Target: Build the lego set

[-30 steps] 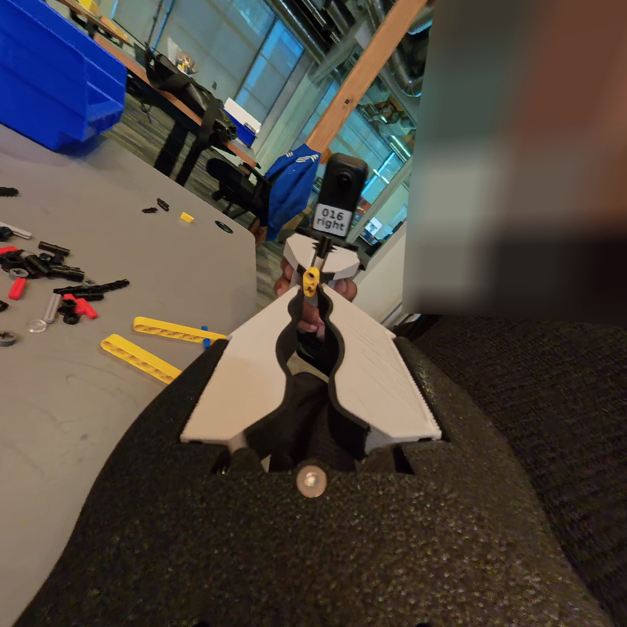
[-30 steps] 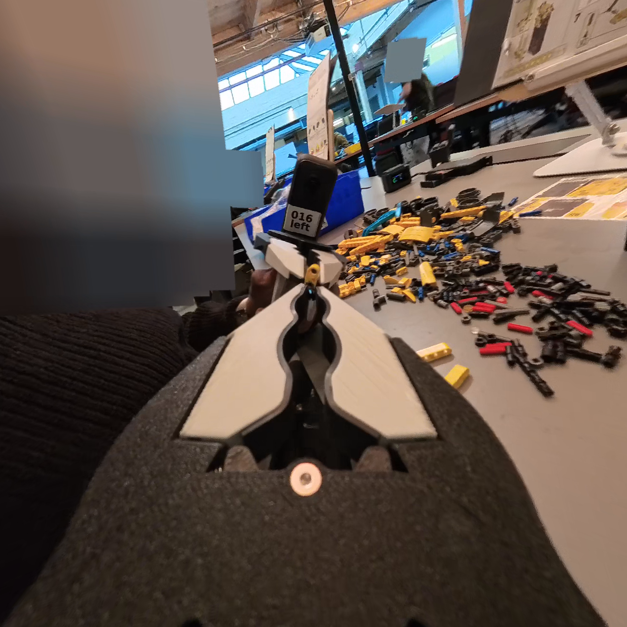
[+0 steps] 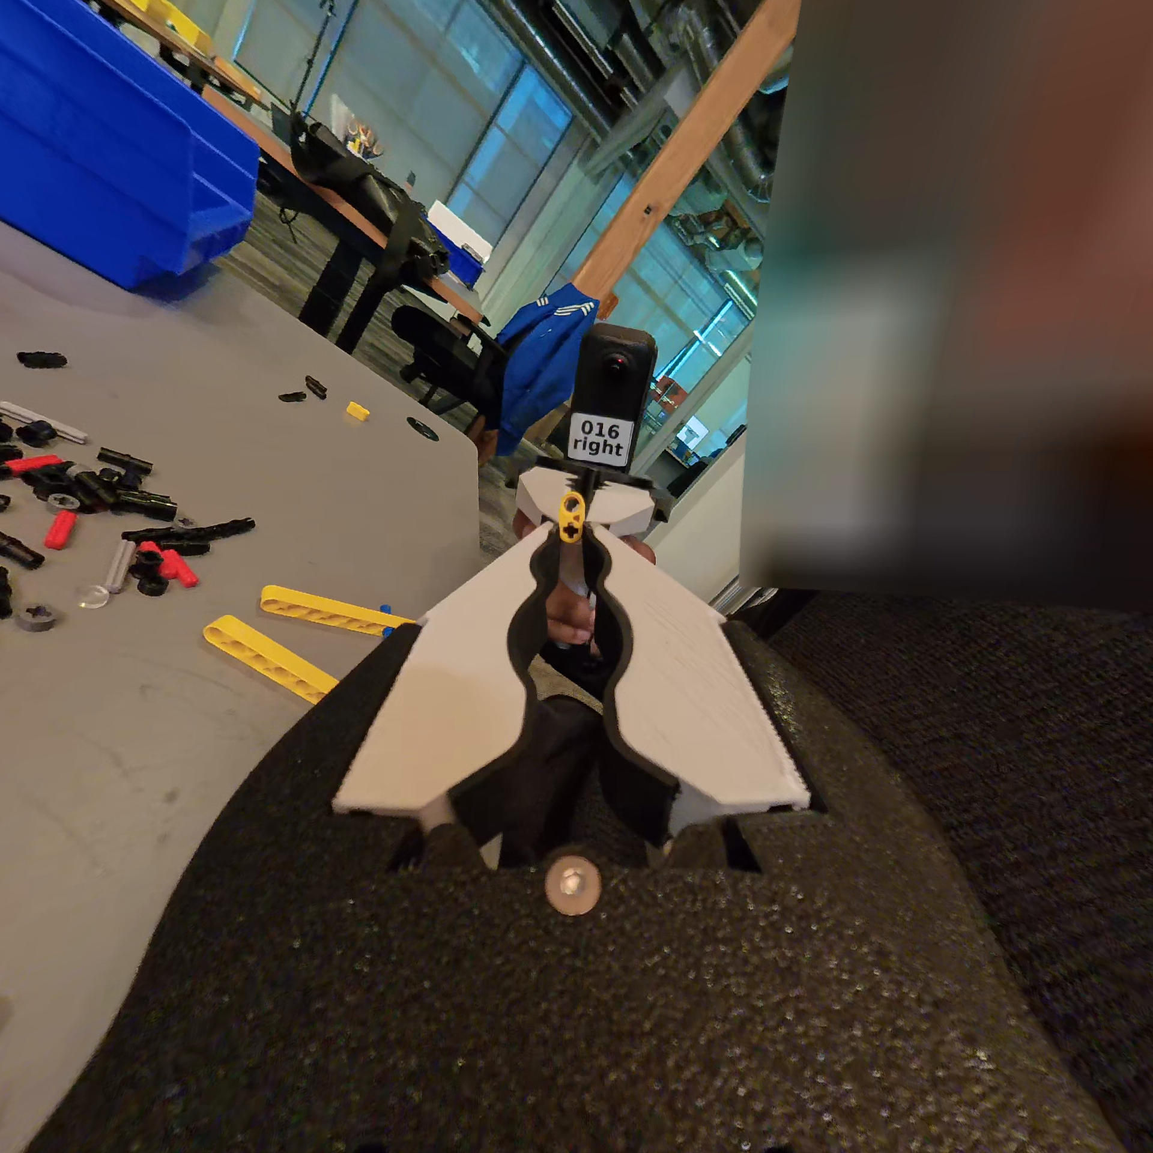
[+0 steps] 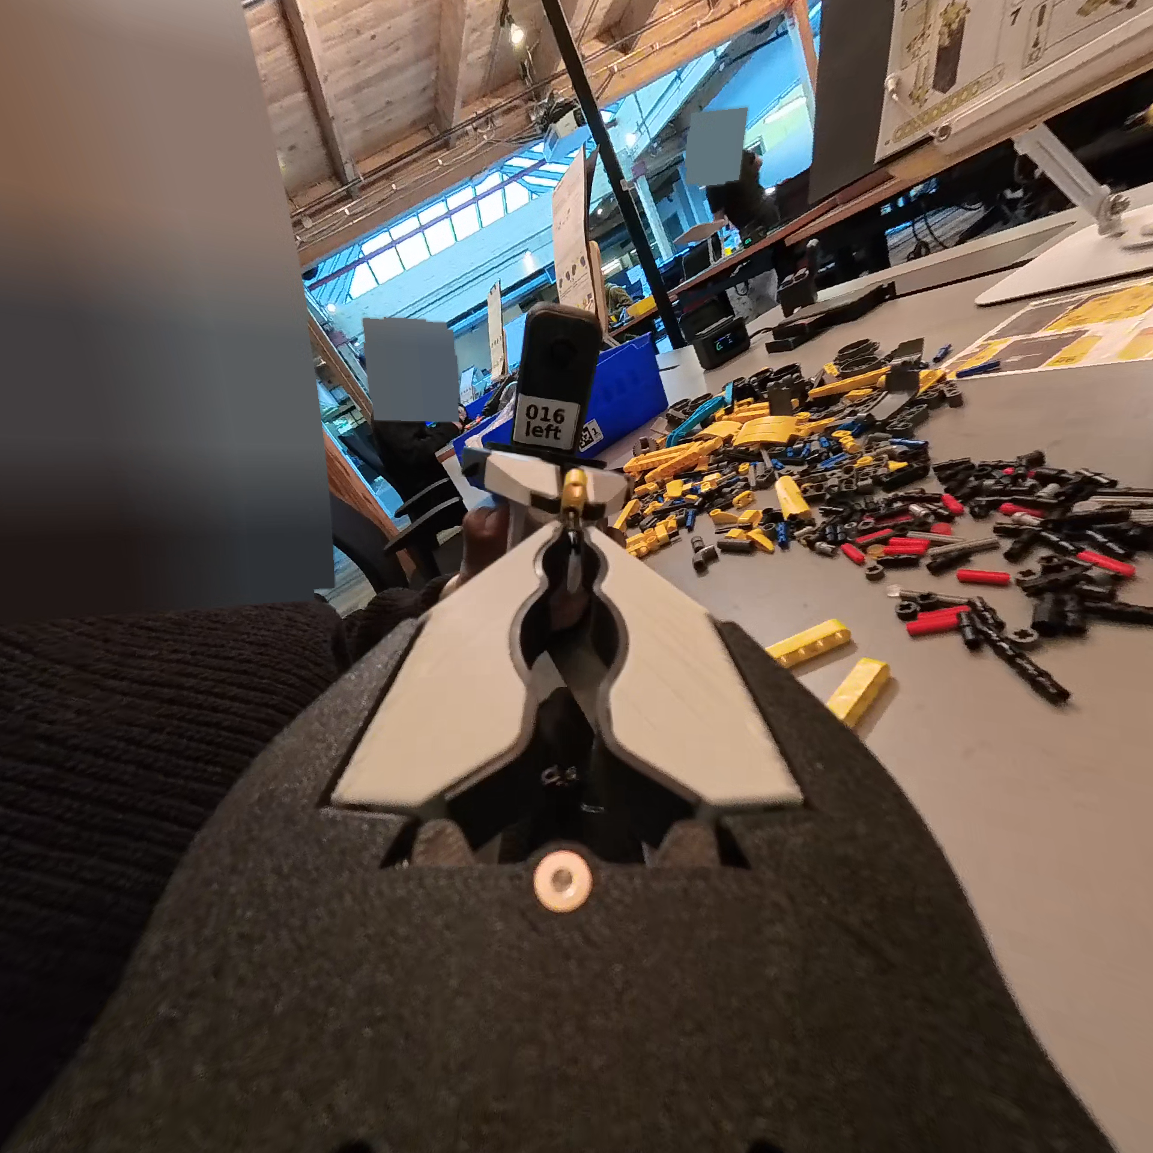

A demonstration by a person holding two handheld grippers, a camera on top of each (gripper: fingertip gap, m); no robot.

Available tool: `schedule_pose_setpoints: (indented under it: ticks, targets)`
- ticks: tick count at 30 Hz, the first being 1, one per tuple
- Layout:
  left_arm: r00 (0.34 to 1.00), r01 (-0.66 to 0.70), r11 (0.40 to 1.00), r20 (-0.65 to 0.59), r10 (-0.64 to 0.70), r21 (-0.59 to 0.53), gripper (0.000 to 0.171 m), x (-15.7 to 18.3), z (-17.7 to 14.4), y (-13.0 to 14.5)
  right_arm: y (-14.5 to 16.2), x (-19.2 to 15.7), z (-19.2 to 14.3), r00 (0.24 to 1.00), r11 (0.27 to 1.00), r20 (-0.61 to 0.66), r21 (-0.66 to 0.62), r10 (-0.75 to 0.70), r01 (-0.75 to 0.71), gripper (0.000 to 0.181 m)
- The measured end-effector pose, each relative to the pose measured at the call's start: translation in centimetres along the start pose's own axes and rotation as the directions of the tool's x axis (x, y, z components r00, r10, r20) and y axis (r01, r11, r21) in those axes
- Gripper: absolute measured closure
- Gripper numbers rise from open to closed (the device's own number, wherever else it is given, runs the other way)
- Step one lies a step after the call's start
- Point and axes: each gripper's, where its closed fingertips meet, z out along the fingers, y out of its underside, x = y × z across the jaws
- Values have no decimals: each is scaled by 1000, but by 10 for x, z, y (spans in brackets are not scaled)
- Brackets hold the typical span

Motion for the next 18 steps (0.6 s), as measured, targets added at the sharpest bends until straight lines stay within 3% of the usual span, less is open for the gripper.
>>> schedule_pose_setpoints:
  ticks: [4, 9, 15, 18]
  targets:
    - [999, -32, 999, 8, 32, -20, 167, 1, 6, 4, 16, -4, 13, 998, 997, -15, -49, -64, 63, 179]
    - [999, -32, 999, 37, 32, -17, 167, -3, 4, 2, 16, 1, 13, 987, 988, -81, -83, -138, 131, 181]
    - [999, 11, 1000, 43, -12, 24, 167, -8, 1, -5, 12, 10, 8, 991, 994, -89, -57, -101, 96, 181]
    - [996, 44, 998, 76, -47, 41, 167, -16, -1, -7, 9, 14, 5, 977, 984, -129, -65, -170, 163, 176]
